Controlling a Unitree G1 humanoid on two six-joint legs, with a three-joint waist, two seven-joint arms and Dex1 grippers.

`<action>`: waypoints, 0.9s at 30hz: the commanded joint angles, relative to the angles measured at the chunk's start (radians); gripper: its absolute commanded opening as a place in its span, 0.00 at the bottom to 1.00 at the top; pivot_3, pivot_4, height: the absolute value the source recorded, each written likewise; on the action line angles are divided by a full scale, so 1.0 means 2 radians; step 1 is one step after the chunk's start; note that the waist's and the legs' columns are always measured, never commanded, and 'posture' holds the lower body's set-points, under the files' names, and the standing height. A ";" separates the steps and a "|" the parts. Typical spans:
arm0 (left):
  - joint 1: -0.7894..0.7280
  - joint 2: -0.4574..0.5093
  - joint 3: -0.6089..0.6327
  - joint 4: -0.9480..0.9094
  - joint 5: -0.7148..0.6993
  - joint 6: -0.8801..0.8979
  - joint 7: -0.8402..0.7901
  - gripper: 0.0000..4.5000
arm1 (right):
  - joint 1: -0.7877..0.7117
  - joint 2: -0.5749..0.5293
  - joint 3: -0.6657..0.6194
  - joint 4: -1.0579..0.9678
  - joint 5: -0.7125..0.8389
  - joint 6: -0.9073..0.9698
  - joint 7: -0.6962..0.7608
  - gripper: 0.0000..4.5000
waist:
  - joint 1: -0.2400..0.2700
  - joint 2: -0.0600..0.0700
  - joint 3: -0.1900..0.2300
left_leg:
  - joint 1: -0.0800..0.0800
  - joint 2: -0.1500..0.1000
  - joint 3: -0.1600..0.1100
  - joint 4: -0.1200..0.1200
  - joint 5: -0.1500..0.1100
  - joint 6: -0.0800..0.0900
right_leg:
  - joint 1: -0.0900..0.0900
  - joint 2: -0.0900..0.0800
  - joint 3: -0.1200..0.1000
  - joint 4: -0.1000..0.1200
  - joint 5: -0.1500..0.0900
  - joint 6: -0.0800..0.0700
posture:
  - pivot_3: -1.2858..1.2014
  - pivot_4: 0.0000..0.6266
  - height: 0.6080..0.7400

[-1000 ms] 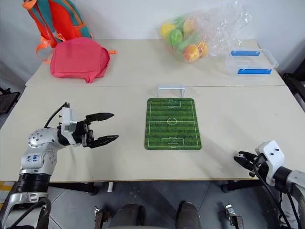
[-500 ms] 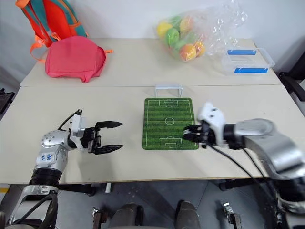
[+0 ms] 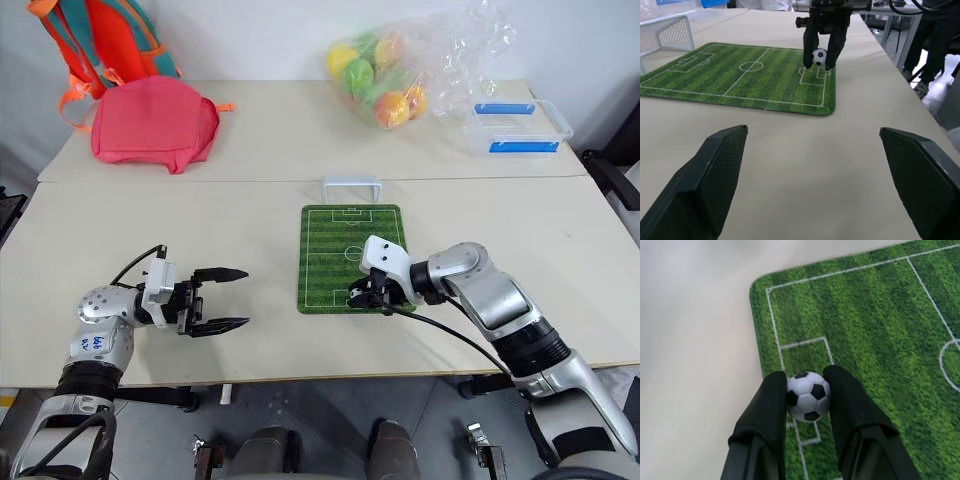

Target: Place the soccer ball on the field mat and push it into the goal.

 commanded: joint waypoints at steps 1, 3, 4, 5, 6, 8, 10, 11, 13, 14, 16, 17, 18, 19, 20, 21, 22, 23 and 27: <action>0.006 0.006 0.011 -0.020 -0.005 -0.001 0.009 1.00 | -0.007 0.008 -0.001 0.015 -0.013 -0.022 0.016 0.19 | 0.000 0.000 0.000 | 0.000 0.000 0.000 0.000 0.000 0.000 | 0.000 0.000 0.000 0.000 0.000 0.000 | 0.52 0.24 1.00; 0.007 0.005 0.010 -0.023 -0.005 0.000 0.013 1.00 | -0.007 0.013 -0.004 0.019 -0.016 -0.026 0.022 0.19 | -0.001 0.000 0.000 | 0.000 0.000 0.000 0.000 0.000 0.000 | 0.000 0.000 0.000 0.000 0.000 0.000 | 0.52 0.24 1.00; 0.008 0.005 0.010 -0.024 -0.005 0.001 0.014 1.00 | -0.008 0.015 -0.005 0.022 -0.018 -0.029 0.024 0.19 | -0.001 0.000 0.000 | 0.000 0.000 0.000 0.000 0.000 0.000 | 0.000 0.000 0.000 0.000 0.000 0.000 | 0.52 0.24 1.00; 0.008 0.004 0.010 -0.025 -0.005 0.001 0.016 1.00 | -0.008 0.017 -0.005 0.023 -0.020 -0.031 0.025 0.19 | -0.001 0.000 0.000 | 0.000 0.000 0.000 0.000 0.000 0.000 | 0.000 0.000 0.000 0.000 0.000 0.000 | 0.52 0.24 1.00; 0.008 0.004 0.010 -0.026 -0.005 0.001 0.017 1.00 | -0.009 0.020 -0.006 0.025 -0.022 -0.032 0.027 0.19 | -0.001 0.000 0.000 | 0.000 0.000 0.000 0.000 0.000 0.000 | 0.000 0.000 0.000 0.000 0.000 0.000 | 0.52 0.24 1.00; 0.009 0.003 0.009 -0.028 -0.005 0.001 0.021 1.00 | -0.013 0.026 -0.007 0.029 -0.025 -0.033 0.028 0.19 | -0.001 0.000 0.000 | 0.000 0.000 0.000 0.000 0.000 0.000 | 0.000 0.000 0.000 0.000 0.000 0.000 | 0.52 0.24 1.00; 0.008 0.002 0.009 -0.028 -0.005 0.001 0.024 1.00 | -0.015 0.030 -0.008 0.034 -0.028 -0.035 0.031 0.19 | -0.001 0.000 0.000 | 0.000 0.000 0.000 0.000 0.000 0.000 | 0.000 0.000 0.000 0.000 0.000 0.000 | 0.52 0.24 1.00; 0.008 0.001 0.009 -0.029 -0.005 0.002 0.025 1.00 | -0.015 0.031 -0.009 0.037 -0.030 -0.036 0.033 0.19 | -0.001 0.000 0.000 | 0.000 0.000 0.000 0.000 0.000 0.000 | 0.000 0.000 0.000 0.000 0.000 0.000 | 0.52 0.24 1.00; 0.007 0.000 0.009 -0.029 -0.005 0.001 0.028 1.00 | -0.016 0.033 -0.008 0.041 -0.035 -0.041 0.036 0.19 | -0.001 0.000 0.000 | 0.000 0.000 0.000 0.000 0.000 0.000 | 0.000 0.000 0.000 0.000 0.000 0.000 | 0.52 0.24 1.00; 0.006 0.000 0.009 -0.028 -0.005 0.000 0.030 1.00 | -0.017 0.033 -0.008 0.043 -0.037 -0.042 0.038 0.19 | -0.001 0.000 0.000 | 0.000 0.000 0.000 0.000 0.000 0.000 | 0.000 0.000 0.000 0.000 0.000 0.000 | 0.52 0.24 1.00; 0.005 -0.001 0.009 -0.028 -0.005 0.000 0.032 1.00 | -0.019 0.035 -0.008 0.044 -0.039 -0.043 0.040 0.19 | -0.001 0.000 0.000 | 0.000 0.000 0.000 0.000 0.000 0.000 | 0.000 0.000 0.000 0.000 0.000 0.000 | 0.52 0.24 1.00; 0.005 -0.001 0.008 -0.028 -0.004 0.000 0.033 1.00 | -0.020 0.036 -0.009 0.044 -0.039 -0.044 0.040 0.19 | -0.001 0.000 0.000 | 0.000 0.000 0.000 0.000 0.000 0.000 | 0.000 0.000 0.000 0.000 0.000 0.000 | 0.52 0.24 1.00; 0.004 -0.002 0.008 -0.027 -0.004 -0.001 0.034 1.00 | -0.023 0.038 -0.011 0.043 -0.038 -0.041 0.041 0.19 | -0.001 0.000 0.000 | 0.000 0.000 0.000 0.000 0.000 0.000 | 0.000 0.000 0.000 0.000 0.000 0.000 | 0.52 0.24 1.00; 0.003 -0.002 0.008 -0.027 -0.004 -0.001 0.035 1.00 | -0.025 0.039 -0.013 0.041 -0.036 -0.038 0.041 0.19 | -0.002 0.000 0.000 | 0.000 0.000 0.000 0.000 0.000 0.000 | 0.000 0.000 0.000 0.000 0.000 0.000 | 0.52 0.24 1.00; 0.002 -0.002 0.008 -0.026 -0.004 -0.002 0.035 1.00 | -0.027 0.041 -0.014 0.039 -0.034 -0.036 0.041 0.19 | -0.002 0.000 0.000 | 0.000 0.001 0.000 0.000 0.000 0.000 | 0.000 0.000 0.000 0.000 0.000 0.000 | 0.52 0.24 1.00; 0.001 -0.003 0.008 -0.026 -0.004 -0.002 0.036 1.00 | -0.029 0.043 -0.015 0.037 -0.033 -0.032 0.041 0.19 | -0.002 0.000 0.000 | 0.000 0.001 0.000 0.000 0.000 0.000 | 0.000 0.000 0.000 0.000 0.000 0.000 | 0.52 0.24 1.00; 0.001 -0.003 0.007 -0.025 -0.004 -0.002 0.036 1.00 | -0.030 0.045 -0.016 0.035 -0.031 -0.030 0.042 0.19 | -0.002 0.000 0.000 | 0.000 0.001 0.000 0.000 0.000 0.000 | 0.000 0.000 0.000 0.000 0.000 0.000 | 0.52 0.24 1.00; 0.001 -0.003 0.007 -0.026 -0.004 -0.002 0.037 1.00 | -0.030 0.045 -0.016 0.034 -0.031 -0.029 0.042 0.19 | -0.002 0.000 0.000 | 0.000 0.001 0.000 0.000 0.000 0.000 | 0.000 0.000 0.000 0.000 0.000 0.000 | 0.52 0.24 1.00; 0.000 -0.005 0.007 -0.026 -0.003 -0.005 0.040 1.00 | -0.026 0.049 -0.014 0.037 -0.035 -0.030 0.040 0.19 | -0.001 0.000 0.000 | 0.000 0.001 0.000 0.000 0.000 0.000 | 0.000 0.000 0.000 0.000 0.000 0.000 | 0.52 0.24 1.00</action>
